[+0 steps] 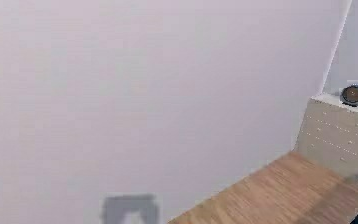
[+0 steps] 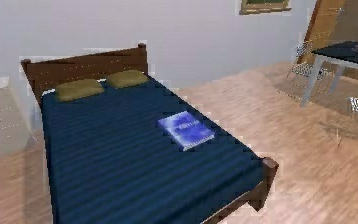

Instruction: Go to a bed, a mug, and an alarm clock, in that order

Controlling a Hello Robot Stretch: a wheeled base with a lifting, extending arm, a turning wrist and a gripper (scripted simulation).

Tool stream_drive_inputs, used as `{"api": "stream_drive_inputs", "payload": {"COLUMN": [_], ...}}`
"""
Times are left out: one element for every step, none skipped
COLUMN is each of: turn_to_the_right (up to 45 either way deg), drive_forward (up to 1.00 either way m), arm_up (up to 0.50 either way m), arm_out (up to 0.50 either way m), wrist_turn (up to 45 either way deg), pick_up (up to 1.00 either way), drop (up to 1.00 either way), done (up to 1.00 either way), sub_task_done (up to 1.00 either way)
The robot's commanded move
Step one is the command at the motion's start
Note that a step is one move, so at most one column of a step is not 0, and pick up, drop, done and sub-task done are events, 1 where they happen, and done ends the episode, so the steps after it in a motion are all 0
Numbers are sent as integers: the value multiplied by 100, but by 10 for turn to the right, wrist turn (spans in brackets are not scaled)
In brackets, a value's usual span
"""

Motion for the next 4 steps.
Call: {"api": "stream_drive_inputs", "payload": {"turn_to_the_right": [0,120,0,450], "drive_forward": [35,0,20,0], "arm_up": [0,0,0,0], "arm_out": [0,0,0,0], "wrist_turn": [0,0,0,0], "pick_up": [0,0,0,0], "drop": [0,0,0,0], "done": [0,0,0,0], "sub_task_done": [0,0,0,0]}}
